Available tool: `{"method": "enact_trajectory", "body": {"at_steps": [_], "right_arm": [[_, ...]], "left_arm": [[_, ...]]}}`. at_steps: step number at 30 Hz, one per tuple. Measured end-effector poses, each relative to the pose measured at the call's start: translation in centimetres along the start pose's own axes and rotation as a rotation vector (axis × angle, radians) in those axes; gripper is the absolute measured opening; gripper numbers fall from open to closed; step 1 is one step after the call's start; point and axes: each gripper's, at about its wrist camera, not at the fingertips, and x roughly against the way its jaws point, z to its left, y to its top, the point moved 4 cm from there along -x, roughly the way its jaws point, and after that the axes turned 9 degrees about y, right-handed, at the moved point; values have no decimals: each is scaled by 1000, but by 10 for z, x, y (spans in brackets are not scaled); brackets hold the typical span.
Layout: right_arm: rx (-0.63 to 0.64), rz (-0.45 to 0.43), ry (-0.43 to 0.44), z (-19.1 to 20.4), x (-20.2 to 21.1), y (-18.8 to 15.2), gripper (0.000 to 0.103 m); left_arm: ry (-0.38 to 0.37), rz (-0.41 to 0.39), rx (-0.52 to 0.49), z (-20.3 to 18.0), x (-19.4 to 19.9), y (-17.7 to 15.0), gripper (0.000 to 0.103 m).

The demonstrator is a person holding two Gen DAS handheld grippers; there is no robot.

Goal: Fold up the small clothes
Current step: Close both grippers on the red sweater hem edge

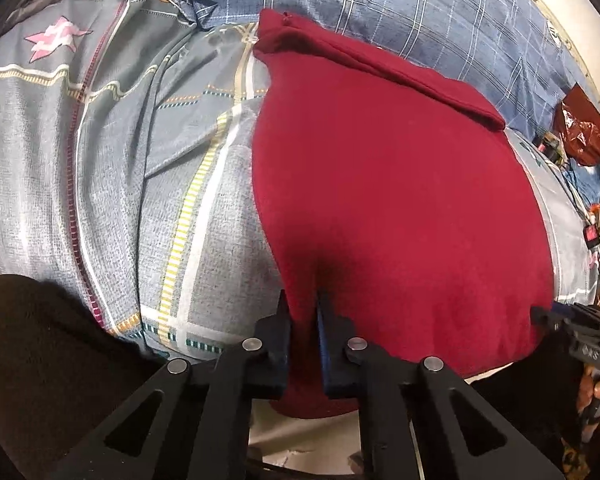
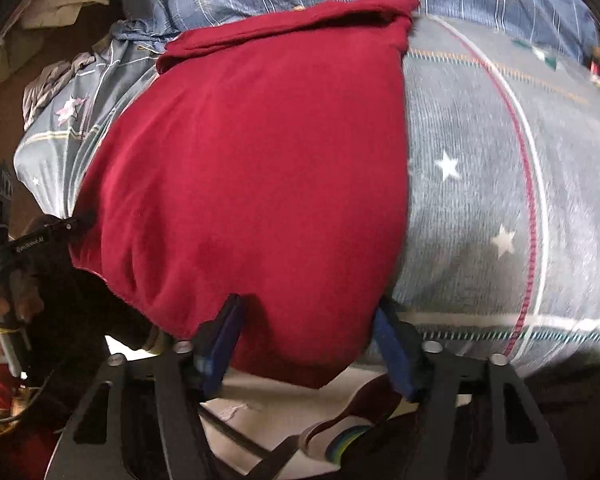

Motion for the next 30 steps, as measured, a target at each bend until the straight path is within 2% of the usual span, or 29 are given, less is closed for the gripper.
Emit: {"method": "enact_trajectory", "body": {"at_steps": [2, 4, 10, 16, 19, 23, 25, 27, 30], "right_arm": [[3, -17, -20, -1, 3, 2, 11], [-36, -26, 50, -6, 9, 6, 10], [-30, -102, 166, 3, 31, 25, 10], [-74, -250, 277, 0, 63, 69, 10], [-86, -295, 284, -2, 66, 88, 9], [-94, -295, 271, -9, 62, 100, 9], [-81, -299, 235, -12, 61, 107, 9], [-102, -289, 188, -20, 54, 115, 9], [-135, -238, 171, -27, 36, 119, 9]], "left_arm": [[-30, 2, -1, -1, 7, 4, 8], [-61, -13, -9, 0, 19, 10, 8], [-85, -110, -31, -3, 63, 33, 8], [-69, -167, -46, -3, 80, 47, 9], [-60, -173, -35, -4, 76, 55, 9], [-53, -189, -36, -8, 67, 67, 9], [-39, -185, -27, -10, 53, 75, 9], [-23, -169, -7, -13, 36, 81, 9], [-10, -142, 5, -18, 18, 83, 9]]}}
